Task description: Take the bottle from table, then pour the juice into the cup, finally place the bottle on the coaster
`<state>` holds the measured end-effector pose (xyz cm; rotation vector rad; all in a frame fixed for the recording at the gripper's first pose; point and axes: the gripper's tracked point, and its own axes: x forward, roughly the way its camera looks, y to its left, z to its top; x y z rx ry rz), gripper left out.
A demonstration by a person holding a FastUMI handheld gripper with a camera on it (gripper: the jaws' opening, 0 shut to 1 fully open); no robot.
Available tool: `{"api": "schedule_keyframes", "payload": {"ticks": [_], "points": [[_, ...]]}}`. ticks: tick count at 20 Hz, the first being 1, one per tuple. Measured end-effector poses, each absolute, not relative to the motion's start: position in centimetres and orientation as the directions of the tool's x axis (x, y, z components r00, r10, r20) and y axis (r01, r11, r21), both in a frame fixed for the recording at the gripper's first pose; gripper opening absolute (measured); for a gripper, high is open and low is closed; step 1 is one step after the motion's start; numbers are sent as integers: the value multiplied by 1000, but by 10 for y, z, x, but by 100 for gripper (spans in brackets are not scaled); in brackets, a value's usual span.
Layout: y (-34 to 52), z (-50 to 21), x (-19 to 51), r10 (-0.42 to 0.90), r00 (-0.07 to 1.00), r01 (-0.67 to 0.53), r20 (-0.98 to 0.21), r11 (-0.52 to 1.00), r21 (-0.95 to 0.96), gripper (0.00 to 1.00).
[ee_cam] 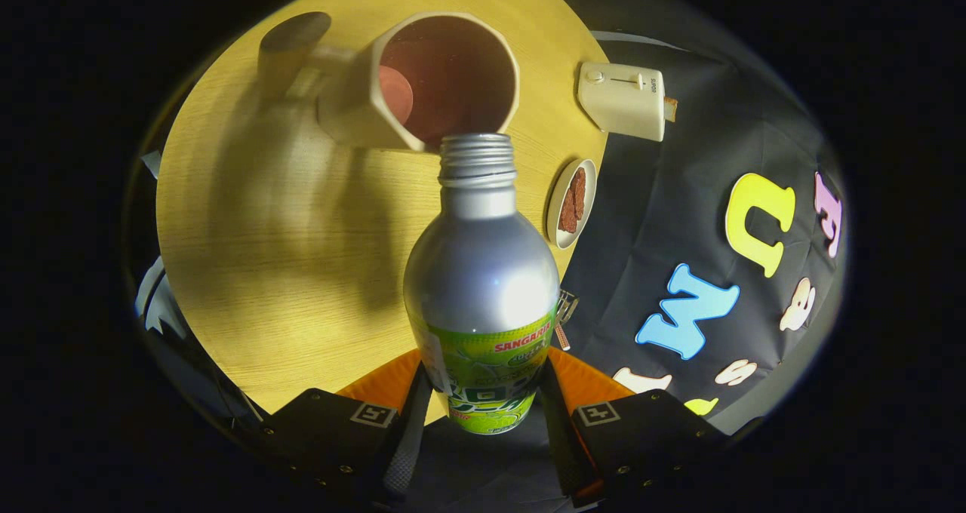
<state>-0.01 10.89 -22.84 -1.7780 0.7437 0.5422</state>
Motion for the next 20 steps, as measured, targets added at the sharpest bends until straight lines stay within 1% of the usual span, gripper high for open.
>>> {"api": "schedule_keyframes", "payload": {"ticks": [7, 20], "points": [[113, -225, 1, -231, 702, -711, -674, -277, -646, 72], [110, -214, 6, -250, 698, -714, -671, -302, -631, 72]]}}
